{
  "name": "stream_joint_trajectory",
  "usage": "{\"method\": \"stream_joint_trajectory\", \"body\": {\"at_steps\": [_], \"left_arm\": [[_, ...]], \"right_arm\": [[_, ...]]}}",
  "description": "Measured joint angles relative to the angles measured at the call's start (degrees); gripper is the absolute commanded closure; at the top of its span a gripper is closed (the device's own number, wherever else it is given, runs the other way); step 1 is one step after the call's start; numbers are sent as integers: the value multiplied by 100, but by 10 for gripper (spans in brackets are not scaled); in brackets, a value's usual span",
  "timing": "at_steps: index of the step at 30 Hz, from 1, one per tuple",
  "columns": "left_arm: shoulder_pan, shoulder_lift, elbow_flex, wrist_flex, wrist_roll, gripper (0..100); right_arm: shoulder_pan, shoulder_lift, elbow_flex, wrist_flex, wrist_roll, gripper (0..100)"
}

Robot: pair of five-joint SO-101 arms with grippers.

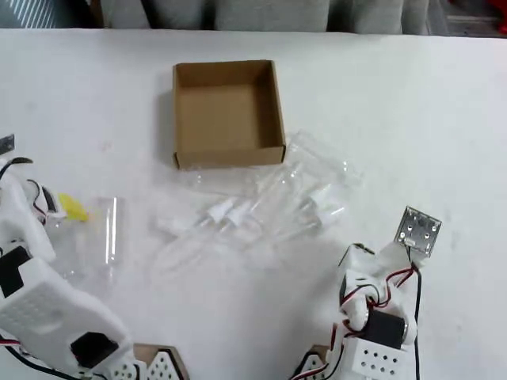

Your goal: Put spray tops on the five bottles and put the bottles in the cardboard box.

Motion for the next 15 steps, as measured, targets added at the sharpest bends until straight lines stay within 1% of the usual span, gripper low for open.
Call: {"method": "stream_joint_trajectory", "body": {"at_steps": [6, 11, 13, 15], "left_arm": [[-18, 0, -105, 114, -360, 649], [-26, 0, -105, 123, -985, 650], [-26, 0, -114, 255, -1363, 650], [-26, 0, -114, 387, -1582, 650]], "right_arm": [[0, 0, 0, 0, 0, 984], [0, 0, 0, 0, 0, 984], [0, 0, 0, 0, 0, 984], [0, 0, 0, 0, 0, 984]]}}
